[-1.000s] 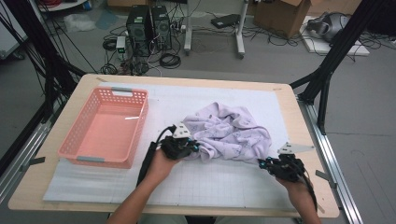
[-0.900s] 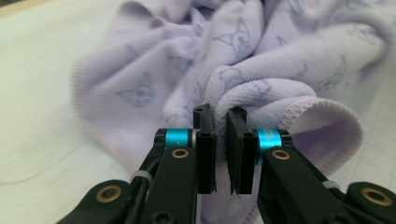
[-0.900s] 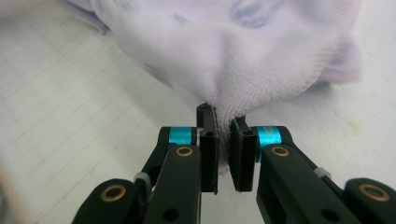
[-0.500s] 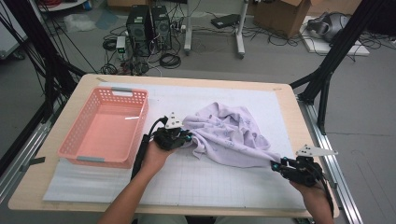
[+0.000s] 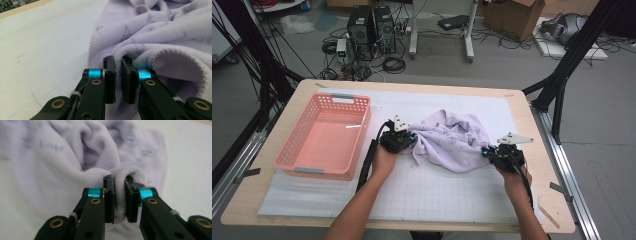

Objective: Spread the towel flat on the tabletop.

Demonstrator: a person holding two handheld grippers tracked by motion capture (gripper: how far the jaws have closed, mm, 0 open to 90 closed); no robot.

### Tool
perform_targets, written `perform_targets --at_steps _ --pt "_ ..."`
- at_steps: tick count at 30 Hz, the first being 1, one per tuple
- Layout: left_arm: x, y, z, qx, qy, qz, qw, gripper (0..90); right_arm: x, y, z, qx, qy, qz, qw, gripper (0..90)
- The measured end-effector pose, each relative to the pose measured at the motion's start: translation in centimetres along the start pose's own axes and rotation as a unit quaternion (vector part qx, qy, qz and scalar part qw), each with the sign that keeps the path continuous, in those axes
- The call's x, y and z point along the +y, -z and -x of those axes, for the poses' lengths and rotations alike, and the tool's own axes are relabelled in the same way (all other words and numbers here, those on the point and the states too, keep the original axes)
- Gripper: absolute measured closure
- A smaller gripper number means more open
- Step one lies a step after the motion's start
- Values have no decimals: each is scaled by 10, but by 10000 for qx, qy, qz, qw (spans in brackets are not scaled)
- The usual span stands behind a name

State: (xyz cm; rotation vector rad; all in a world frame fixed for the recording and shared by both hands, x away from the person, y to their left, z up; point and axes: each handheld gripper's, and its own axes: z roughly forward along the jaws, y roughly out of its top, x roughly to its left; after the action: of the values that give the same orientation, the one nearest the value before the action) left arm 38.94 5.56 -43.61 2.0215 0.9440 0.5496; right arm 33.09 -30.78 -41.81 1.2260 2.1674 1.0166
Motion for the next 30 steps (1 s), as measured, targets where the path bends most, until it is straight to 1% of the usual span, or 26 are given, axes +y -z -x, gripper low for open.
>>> perform_targets --at_steps 2,4,5,6,9,10,12,13,15,16,17,18,19,21,22,23,24,25,27,28,29,30 --pt "-1 -1 -1 -15 48 -7 10000 826 -2 -7 8 -224 -135 -112 9996 825" --pt "-1 0 -1 -51 5 -12 10000 822 -5 -8 15 -285 -360 -107 9989 824" --pt "-1 0 0 -54 15 -26 10000 810 -6 -7 17 -288 -409 -82 9987 824" --pt "-1 1 0 -49 92 -30 9999 776 -7 -6 17 -278 -439 -62 9986 823" --pt "-2 8 -2 -81 356 -78 9993 607 -9 -3 15 -292 -386 -72 9988 821" --pt "-1 12 -2 -107 423 -199 9989 575 -10 -3 15 -283 -380 -67 9989 820" --pt "0 19 0 -97 379 -313 9987 556 -10 -3 15 -266 -385 -48 9989 818" --pt "-1 26 2 -76 331 -224 9992 555 -10 -3 15 -269 -385 -49 9989 818" --pt "-5 39 8 -2 359 92 9993 576 -10 -2 13 -290 -397 -60 9988 817" --pt "-8 45 11 -8 384 177 9991 591 -9 -2 12 -301 -393 -50 9988 815" --pt "-11 51 13 -69 429 173 9989 596 -9 -1 11 -310 -379 -43 9988 815" --pt "-16 55 16 -200 472 191 9985 617 -9 1 10 -317 -375 -37 9988 814" --pt "-21 60 19 -261 499 192 9982 635 -9 2 8 -320 -377 -12 9988 813" --pt "-32 67 25 -425 553 263 9972 632 -11 6 6 -319 -374 52 9988 813" --pt "-36 68 28 -492 575 261 9968 630 -12 9 5 -299 -410 90 9987 813" --pt "-39 67 31 -603 615 227 9960 620 -13 10 5 -292 -411 110 9987 812" --pt "-40 65 33 -677 690 206 9951 601 -14 11 4 -295 -435 136 9985 812" --pt "-39 61 37 -762 739 156 9942 565 -14 11 5 -286 -424 149 9986 812" --pt "-35 52 45 -932 820 29 9923 507 -15 10 6 -253 -489 133 9984 811" --pt "-33 46 50 -939 773 -75 9926 492 -15 9 7 -237 -492 135 9984 811" --pt "-30 41 54 -882 692 -214 9935 492 -14 9 7 -231 -525 145 9982 811" --pt "-29 36 57 -774 654 -342 9943 492 -14 9 7 -227 -556 145 9981 812"
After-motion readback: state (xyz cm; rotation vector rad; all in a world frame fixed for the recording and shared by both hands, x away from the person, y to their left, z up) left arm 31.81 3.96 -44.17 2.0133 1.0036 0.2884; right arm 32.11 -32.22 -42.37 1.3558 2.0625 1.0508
